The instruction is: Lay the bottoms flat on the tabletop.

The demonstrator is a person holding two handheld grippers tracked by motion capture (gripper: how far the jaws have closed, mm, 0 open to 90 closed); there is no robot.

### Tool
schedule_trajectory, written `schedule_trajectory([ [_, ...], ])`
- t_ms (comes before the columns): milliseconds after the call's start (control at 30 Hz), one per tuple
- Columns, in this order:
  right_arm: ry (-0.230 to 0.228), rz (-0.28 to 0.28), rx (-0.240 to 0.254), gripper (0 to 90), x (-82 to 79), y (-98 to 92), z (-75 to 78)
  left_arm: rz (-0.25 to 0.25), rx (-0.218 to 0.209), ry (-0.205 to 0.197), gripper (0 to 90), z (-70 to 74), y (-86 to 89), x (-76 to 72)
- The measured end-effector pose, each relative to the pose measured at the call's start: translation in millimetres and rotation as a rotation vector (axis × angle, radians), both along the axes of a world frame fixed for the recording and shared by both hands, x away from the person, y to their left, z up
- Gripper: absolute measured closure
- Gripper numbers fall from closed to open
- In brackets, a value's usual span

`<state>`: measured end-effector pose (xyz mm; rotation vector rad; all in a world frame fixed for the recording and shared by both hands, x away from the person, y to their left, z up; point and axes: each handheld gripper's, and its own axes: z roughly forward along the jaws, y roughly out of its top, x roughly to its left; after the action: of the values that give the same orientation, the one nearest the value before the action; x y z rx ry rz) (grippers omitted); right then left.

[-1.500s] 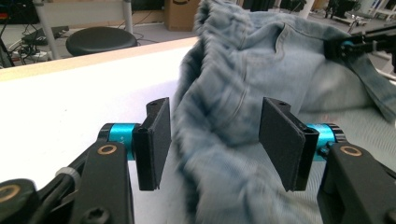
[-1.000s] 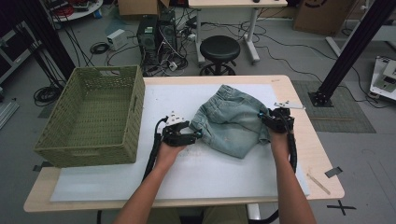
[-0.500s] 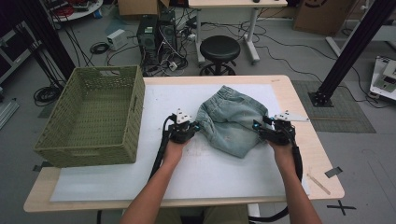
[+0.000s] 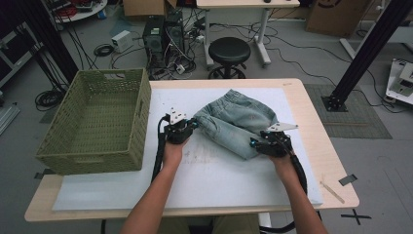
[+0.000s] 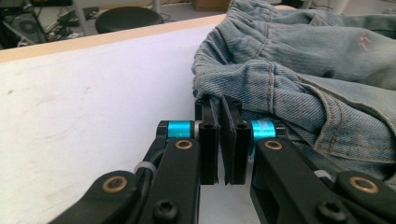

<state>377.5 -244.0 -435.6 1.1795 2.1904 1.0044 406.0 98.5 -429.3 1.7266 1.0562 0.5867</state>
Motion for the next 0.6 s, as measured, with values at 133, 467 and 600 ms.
schedule_trajectory([
  [133, 0.026, -0.016, -0.122, 51.4, 13.3, 9.5, -8.9, -0.009, 0.009, -0.007, 85.0, -1.2, -4.8, -0.8],
  [467, 0.092, 0.050, -0.067, 90.0, 9.2, 15.4, -7.2, -0.057, -0.068, 0.013, 67.8, -0.1, 4.5, -3.5],
  [600, 0.100, 0.081, 0.016, 90.0, 0.5, 14.8, -4.2, -0.054, -0.061, 0.014, 55.4, -3.0, 8.4, -7.3],
])
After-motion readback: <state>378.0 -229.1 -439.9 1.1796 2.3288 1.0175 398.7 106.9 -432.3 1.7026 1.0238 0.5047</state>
